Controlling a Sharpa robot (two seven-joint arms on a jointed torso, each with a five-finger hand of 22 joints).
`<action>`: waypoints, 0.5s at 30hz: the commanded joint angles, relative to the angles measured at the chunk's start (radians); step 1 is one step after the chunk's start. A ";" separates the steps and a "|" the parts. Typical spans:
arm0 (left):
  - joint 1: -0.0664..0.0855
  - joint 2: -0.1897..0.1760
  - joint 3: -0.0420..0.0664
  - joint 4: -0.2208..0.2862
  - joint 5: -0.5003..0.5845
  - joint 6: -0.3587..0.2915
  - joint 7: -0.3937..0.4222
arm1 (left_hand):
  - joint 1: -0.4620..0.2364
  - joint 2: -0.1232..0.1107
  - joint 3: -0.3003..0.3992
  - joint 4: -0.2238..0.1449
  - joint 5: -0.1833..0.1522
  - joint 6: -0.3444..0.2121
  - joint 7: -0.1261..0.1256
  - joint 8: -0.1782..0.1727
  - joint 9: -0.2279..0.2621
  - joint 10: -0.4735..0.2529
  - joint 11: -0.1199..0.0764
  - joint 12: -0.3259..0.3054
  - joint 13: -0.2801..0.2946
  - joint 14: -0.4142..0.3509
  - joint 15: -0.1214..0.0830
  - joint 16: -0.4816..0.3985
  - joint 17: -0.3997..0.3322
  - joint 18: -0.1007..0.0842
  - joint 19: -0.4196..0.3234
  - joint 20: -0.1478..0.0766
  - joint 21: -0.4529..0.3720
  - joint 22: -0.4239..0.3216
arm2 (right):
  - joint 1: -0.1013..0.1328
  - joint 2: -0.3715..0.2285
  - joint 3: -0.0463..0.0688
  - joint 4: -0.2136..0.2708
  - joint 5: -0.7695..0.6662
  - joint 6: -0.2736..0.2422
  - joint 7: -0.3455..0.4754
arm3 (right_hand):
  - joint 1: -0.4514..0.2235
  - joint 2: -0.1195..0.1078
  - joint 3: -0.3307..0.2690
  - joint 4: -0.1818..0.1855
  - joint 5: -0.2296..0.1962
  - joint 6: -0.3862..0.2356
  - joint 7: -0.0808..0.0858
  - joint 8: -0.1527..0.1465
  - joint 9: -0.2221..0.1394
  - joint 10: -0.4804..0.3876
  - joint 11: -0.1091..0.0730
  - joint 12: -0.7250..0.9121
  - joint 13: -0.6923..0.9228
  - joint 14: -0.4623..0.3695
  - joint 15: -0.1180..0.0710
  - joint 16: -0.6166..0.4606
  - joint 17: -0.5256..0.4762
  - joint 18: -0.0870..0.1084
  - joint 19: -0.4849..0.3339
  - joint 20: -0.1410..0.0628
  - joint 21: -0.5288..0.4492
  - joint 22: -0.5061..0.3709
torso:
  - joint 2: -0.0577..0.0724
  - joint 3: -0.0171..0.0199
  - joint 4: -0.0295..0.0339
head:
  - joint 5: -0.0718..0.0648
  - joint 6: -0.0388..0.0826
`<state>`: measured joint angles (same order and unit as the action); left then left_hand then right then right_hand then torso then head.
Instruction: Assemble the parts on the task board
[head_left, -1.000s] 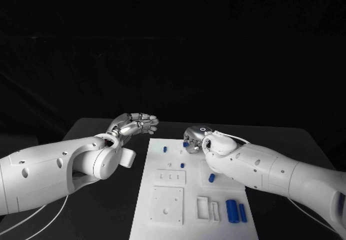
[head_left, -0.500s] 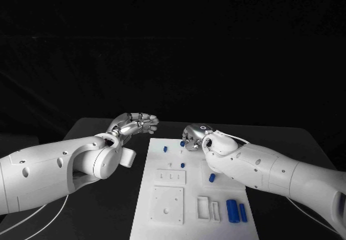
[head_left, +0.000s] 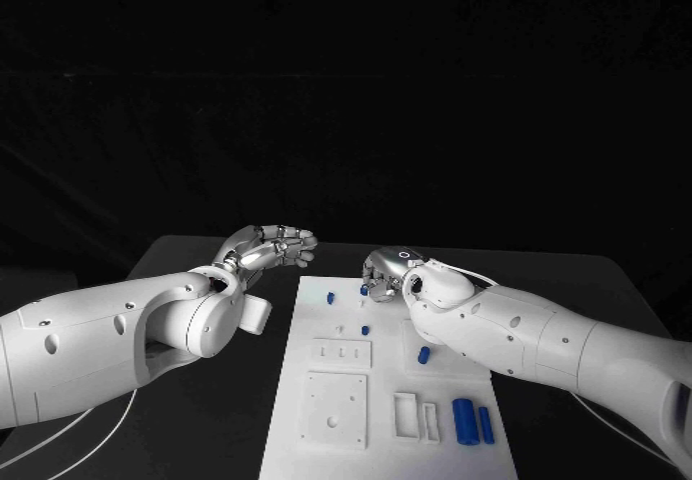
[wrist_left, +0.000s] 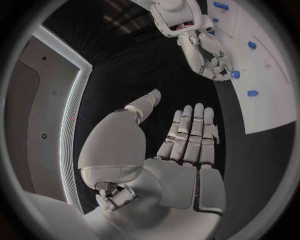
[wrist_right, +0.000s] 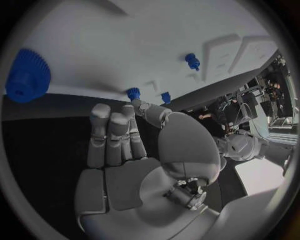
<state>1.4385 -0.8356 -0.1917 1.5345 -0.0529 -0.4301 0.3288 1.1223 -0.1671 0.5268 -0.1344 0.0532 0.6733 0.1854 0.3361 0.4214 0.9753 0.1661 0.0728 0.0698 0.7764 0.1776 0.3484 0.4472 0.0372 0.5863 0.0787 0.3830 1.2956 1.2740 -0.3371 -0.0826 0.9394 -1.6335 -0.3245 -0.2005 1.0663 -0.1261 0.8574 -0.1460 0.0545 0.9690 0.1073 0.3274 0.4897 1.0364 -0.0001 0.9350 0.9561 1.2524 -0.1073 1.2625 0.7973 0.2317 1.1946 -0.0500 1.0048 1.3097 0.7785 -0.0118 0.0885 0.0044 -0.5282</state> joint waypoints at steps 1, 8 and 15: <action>0.002 0.001 0.001 0.002 -0.003 0.011 0.007 | -0.011 -0.001 0.003 -0.006 0.001 -0.003 0.017 -0.004 -0.001 -0.008 -0.001 -0.006 -0.001 -0.008 -0.001 -0.006 0.001 0.012 -0.008 -0.002 -0.005 0.002 | -0.003 -0.003 -0.002 0.001 -0.012 0.032 -0.001 | -0.001 -0.011 -0.001 -0.008 -0.006 -0.005 0.007 -0.005 -0.001 -0.010 0.003 0.004 -0.002 -0.004 0.000 0.001 0.001 0.030 -0.004 -0.003 0.003 0.016 | 0.000 -0.0007 0.0003 | 0.000 0.000; 0.002 -0.002 0.001 -0.001 -0.003 0.012 0.008 | -0.011 -0.001 0.003 -0.006 0.001 -0.003 0.017 -0.004 -0.001 -0.008 -0.001 -0.006 -0.001 -0.008 -0.001 -0.006 0.001 0.012 -0.008 -0.002 -0.005 0.002 | -0.003 -0.030 -0.002 0.028 0.022 -0.079 0.035 | 0.002 -0.023 0.000 -0.014 -0.006 -0.035 0.014 -0.022 -0.009 -0.013 0.009 0.006 -0.002 -0.005 0.006 0.001 0.004 0.030 -0.005 -0.004 0.003 0.015 | 0.000 -0.0001 -0.0007 | 0.001 0.001; 0.002 -0.005 0.001 -0.019 -0.003 0.026 0.013 | -0.011 0.000 0.003 -0.008 0.001 -0.001 0.015 -0.003 -0.001 -0.006 -0.002 -0.005 -0.001 -0.007 -0.001 -0.005 0.002 0.011 -0.010 -0.002 -0.006 0.002 | 0.018 -0.097 0.018 0.125 0.123 -0.130 0.108 | -0.016 -0.086 -0.072 -0.033 -0.004 -0.073 0.027 -0.041 -0.016 -0.004 0.022 0.016 -0.003 0.004 0.018 0.004 0.008 0.030 0.009 -0.006 0.011 0.015 | -0.003 0.0018 -0.0039 | 0.000 0.009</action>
<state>1.4385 -0.8400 -0.1916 1.5186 -0.0530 -0.4277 0.3290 1.1223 -0.1671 0.5297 -0.1372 0.0531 0.6733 0.1854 0.3361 0.4214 0.9753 0.1661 0.0728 0.0699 0.7765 0.1775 0.3484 0.4482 0.0369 0.5824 0.0748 0.3830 1.2965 1.2864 -0.4253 -0.0673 1.0493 -1.5772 -0.4024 -0.1567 1.0487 -0.2050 0.7906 -0.1781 0.0545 0.9081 0.1288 0.2900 0.4747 1.0311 0.0163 0.9447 0.9538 1.2558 -0.0960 1.2625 0.8048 0.2320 1.1988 -0.0540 1.0112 1.3097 0.7777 -0.0111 0.0867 0.0050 -0.5216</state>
